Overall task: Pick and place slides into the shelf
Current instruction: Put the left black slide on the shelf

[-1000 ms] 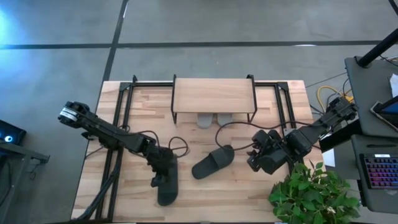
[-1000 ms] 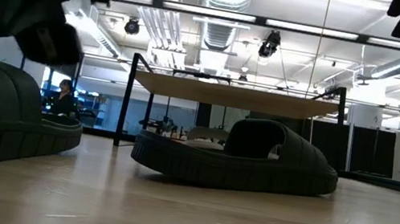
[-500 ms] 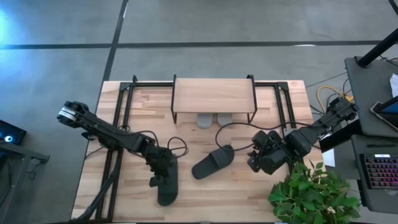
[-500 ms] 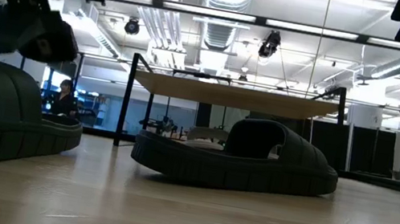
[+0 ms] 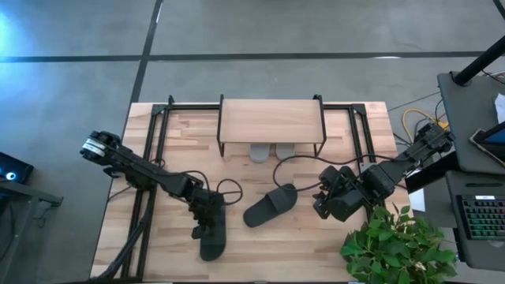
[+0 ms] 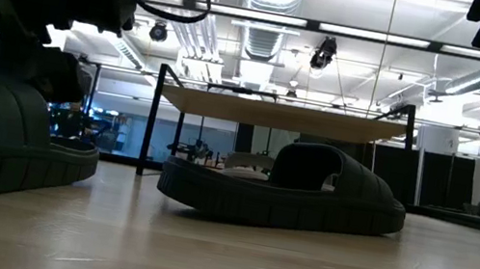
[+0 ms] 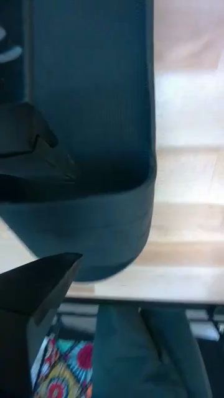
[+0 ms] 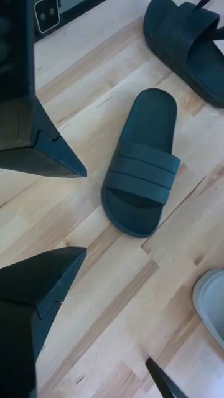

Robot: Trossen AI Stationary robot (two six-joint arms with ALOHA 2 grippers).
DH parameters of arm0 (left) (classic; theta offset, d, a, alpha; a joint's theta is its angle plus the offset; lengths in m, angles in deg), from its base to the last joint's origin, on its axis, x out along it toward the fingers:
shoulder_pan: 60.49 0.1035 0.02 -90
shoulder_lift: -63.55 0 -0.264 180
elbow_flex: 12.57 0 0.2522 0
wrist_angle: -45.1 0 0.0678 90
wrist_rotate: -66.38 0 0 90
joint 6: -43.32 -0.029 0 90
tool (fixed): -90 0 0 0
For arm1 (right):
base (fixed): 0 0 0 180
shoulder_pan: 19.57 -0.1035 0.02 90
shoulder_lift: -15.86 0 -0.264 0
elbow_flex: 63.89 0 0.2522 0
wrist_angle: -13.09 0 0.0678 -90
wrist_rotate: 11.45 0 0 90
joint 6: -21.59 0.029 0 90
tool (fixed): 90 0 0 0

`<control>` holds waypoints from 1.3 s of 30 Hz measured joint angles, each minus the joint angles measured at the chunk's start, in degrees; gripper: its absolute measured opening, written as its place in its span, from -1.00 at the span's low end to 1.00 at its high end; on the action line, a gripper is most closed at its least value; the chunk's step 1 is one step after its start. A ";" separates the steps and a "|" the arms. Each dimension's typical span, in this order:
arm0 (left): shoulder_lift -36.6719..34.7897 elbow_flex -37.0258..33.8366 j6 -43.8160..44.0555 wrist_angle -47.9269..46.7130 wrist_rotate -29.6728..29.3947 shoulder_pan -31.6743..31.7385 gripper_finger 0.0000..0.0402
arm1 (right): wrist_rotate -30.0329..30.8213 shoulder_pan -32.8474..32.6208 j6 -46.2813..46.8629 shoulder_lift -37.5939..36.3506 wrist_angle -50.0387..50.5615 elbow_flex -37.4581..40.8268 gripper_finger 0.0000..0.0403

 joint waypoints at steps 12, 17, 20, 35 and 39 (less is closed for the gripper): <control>5.04 0.02 0.52 6.31 12.07 -0.77 -0.38 | 0.02 0.02 -0.04 0.04 -0.63 0.02 -0.08; 5.37 0.02 0.29 8.67 12.60 -0.90 -0.83 | 0.04 0.00 -0.22 0.04 -0.83 0.02 -0.08; 5.12 0.00 0.56 9.71 12.08 -0.90 -0.96 | 0.45 0.00 -0.51 0.04 -1.05 0.02 -0.08; -18.65 0.09 26.92 14.84 -27.83 0.44 -1.00 | 0.46 -0.24 -1.13 0.04 -1.20 0.02 -0.08; -23.68 -0.04 37.42 17.55 -53.87 1.29 -1.00 | 0.90 -0.25 0.01 0.04 -1.26 -0.10 -0.08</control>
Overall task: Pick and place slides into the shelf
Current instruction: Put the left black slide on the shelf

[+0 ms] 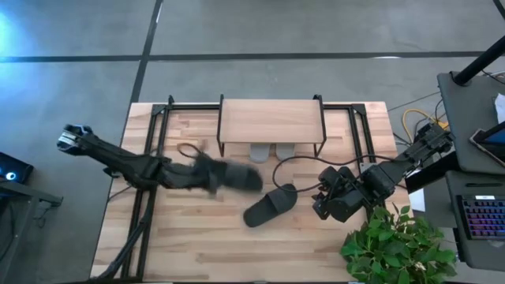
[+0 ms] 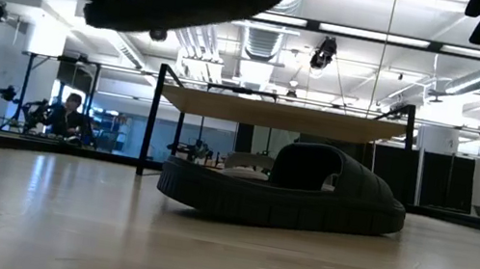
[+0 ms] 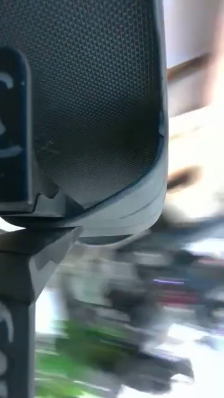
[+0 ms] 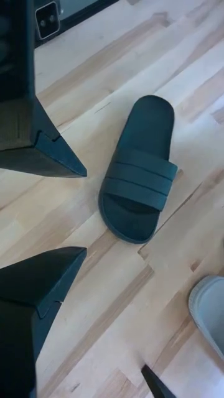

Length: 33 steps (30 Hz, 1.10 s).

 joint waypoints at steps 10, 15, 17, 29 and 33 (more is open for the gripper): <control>6.54 0.50 1.90 22.63 -30.04 8.24 -1.00 | 24.97 -2.85 17.77 -0.75 -0.95 -3.79 -0.08; 14.54 3.43 9.94 27.51 -29.64 17.34 -1.00 | 32.94 -2.83 25.21 -0.76 -0.85 -4.34 -0.08; 17.39 6.12 10.09 28.38 -28.03 20.79 -1.00 | 34.80 -2.83 27.02 -0.76 -0.72 -4.34 -0.08; 35.58 25.21 16.42 28.80 -28.14 28.87 -0.88 | 37.17 -1.20 33.47 -0.68 -0.73 -4.34 -0.08; 40.14 27.86 17.27 27.76 -28.39 28.75 -0.88 | 37.12 -0.57 33.47 -0.68 -0.73 -4.34 -0.09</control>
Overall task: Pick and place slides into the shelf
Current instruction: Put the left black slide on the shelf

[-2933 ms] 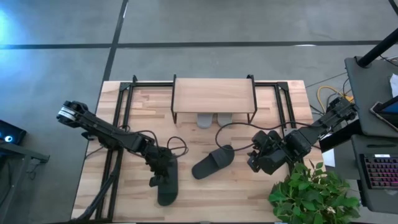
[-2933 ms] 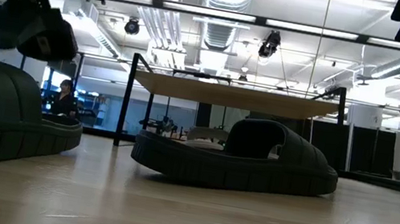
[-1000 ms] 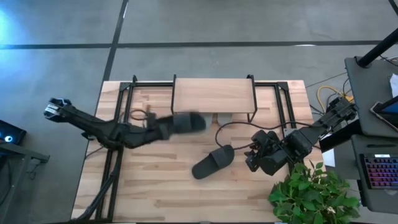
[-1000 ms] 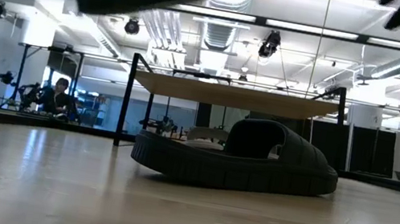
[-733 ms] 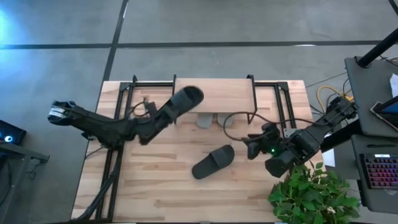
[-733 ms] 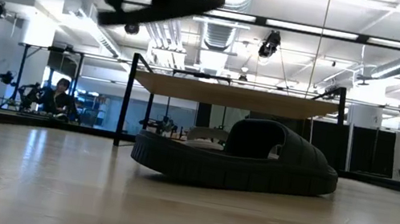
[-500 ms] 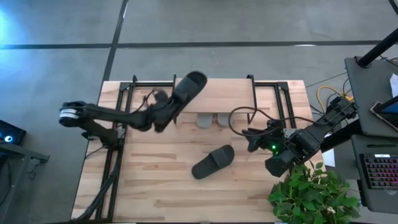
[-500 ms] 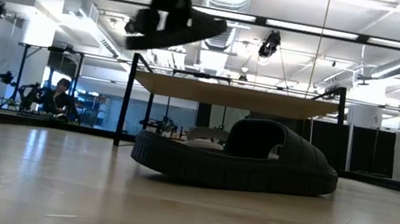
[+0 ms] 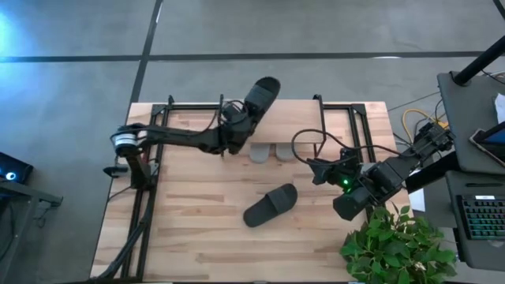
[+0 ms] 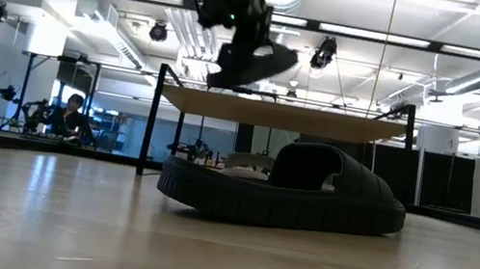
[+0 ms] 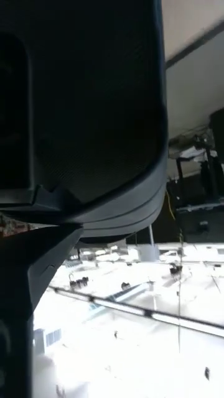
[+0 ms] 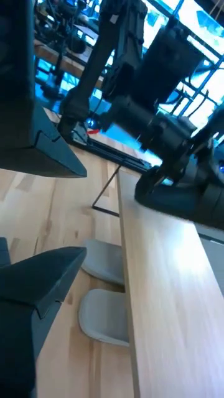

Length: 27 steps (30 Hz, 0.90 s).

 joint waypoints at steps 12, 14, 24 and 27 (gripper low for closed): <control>1.99 -0.42 4.37 0.13 4.28 0.47 -0.85 | -0.50 -0.01 -1.56 0.02 0.00 0.00 -0.09; 1.54 -0.58 4.45 0.02 4.40 0.49 -0.79 | -0.55 -0.01 -2.01 0.04 0.00 0.00 -0.09; 1.00 -0.67 4.40 0.11 4.63 -0.78 -0.20 | -0.68 -0.03 -3.22 0.04 0.00 0.02 -0.09; 0.99 -0.59 4.38 0.21 4.74 -1.05 -0.04 | -0.68 -0.12 -3.40 0.04 -0.02 0.02 -0.09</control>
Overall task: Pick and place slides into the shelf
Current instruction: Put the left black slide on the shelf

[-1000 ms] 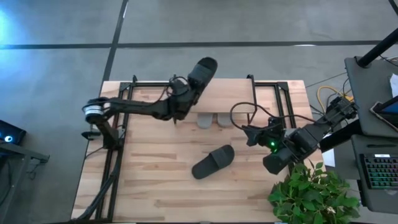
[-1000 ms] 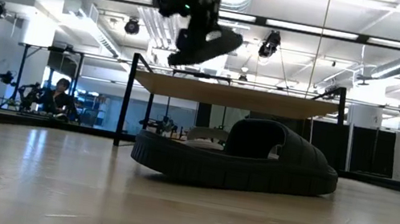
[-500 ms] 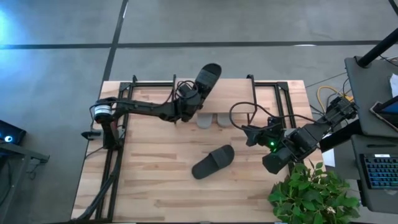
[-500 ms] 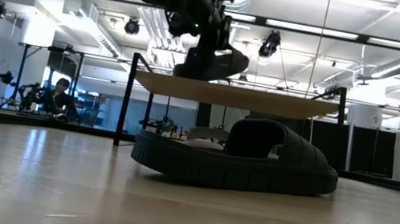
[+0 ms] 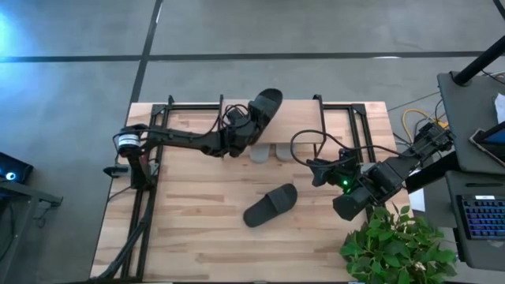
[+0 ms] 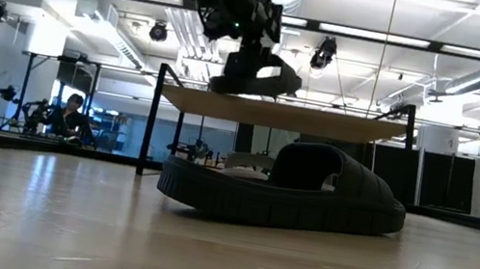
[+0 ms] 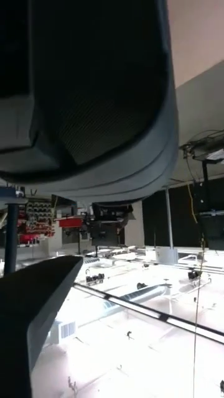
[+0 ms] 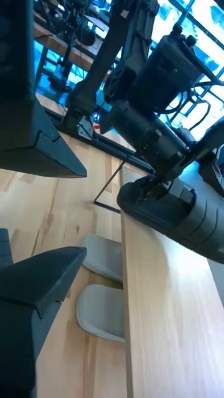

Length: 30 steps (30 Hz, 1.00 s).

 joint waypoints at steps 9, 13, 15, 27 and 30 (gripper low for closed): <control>-1.59 -0.28 -7.29 0.20 2.85 0.02 0.20 | 0.00 -0.02 -0.47 0.00 0.01 0.00 -0.09; -2.66 -0.28 -11.87 -0.37 3.02 0.04 0.24 | 0.00 -0.02 -0.73 0.00 0.02 0.00 -0.09; -2.97 -0.28 -14.81 -0.55 3.48 0.02 0.24 | 0.00 -0.02 -0.87 0.00 0.00 0.00 -0.09; -3.21 -0.47 -21.87 -8.24 15.73 1.52 0.24 | 0.20 0.00 -1.24 0.00 0.00 0.02 -0.09; -3.45 -0.47 -25.47 -12.28 15.75 1.90 0.24 | 0.20 0.00 -1.19 0.00 0.00 0.02 -0.09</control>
